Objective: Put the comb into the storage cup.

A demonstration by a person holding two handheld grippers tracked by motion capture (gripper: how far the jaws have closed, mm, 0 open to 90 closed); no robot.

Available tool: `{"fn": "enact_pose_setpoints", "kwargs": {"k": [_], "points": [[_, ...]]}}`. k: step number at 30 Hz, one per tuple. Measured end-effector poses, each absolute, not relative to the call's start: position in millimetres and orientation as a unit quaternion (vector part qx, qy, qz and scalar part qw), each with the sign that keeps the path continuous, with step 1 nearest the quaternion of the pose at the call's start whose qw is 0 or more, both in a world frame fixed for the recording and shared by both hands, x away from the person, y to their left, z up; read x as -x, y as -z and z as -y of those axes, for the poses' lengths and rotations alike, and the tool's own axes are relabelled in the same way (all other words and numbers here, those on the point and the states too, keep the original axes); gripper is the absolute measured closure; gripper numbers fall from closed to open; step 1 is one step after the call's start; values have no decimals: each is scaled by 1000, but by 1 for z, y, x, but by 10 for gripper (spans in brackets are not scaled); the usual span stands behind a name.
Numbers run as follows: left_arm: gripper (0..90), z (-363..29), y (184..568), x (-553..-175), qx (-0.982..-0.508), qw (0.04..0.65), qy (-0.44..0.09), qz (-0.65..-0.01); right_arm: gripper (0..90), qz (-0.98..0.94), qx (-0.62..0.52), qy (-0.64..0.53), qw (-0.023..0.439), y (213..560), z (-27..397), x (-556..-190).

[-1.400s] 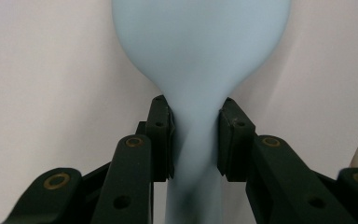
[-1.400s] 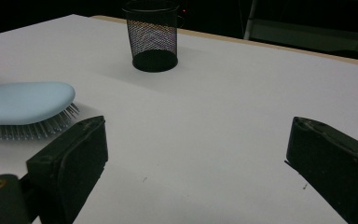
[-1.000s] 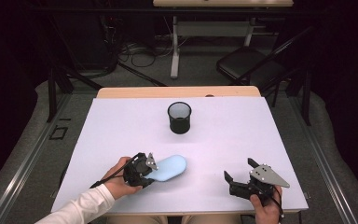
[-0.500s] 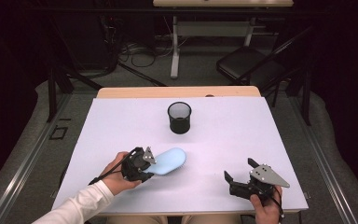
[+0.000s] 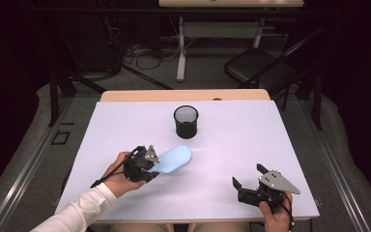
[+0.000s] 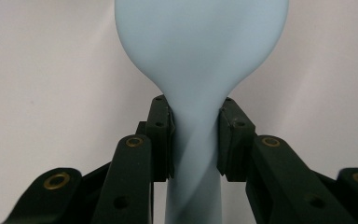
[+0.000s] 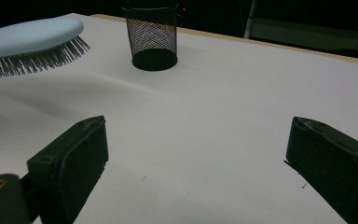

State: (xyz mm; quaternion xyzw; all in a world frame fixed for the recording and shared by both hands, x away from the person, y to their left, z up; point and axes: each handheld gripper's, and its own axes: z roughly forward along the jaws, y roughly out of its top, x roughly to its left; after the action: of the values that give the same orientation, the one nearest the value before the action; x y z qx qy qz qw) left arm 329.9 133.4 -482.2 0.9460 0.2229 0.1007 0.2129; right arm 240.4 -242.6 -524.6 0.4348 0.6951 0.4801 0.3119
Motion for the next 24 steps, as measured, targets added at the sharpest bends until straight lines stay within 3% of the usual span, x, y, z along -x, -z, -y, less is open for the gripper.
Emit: {"fn": "enact_pose_setpoints", "kwargs": {"k": [24], "points": [[701, -142, 469, -338, -915, 272, -139, -263, 52, -695, -438, -478, 310, 525, 243, -241]]}}
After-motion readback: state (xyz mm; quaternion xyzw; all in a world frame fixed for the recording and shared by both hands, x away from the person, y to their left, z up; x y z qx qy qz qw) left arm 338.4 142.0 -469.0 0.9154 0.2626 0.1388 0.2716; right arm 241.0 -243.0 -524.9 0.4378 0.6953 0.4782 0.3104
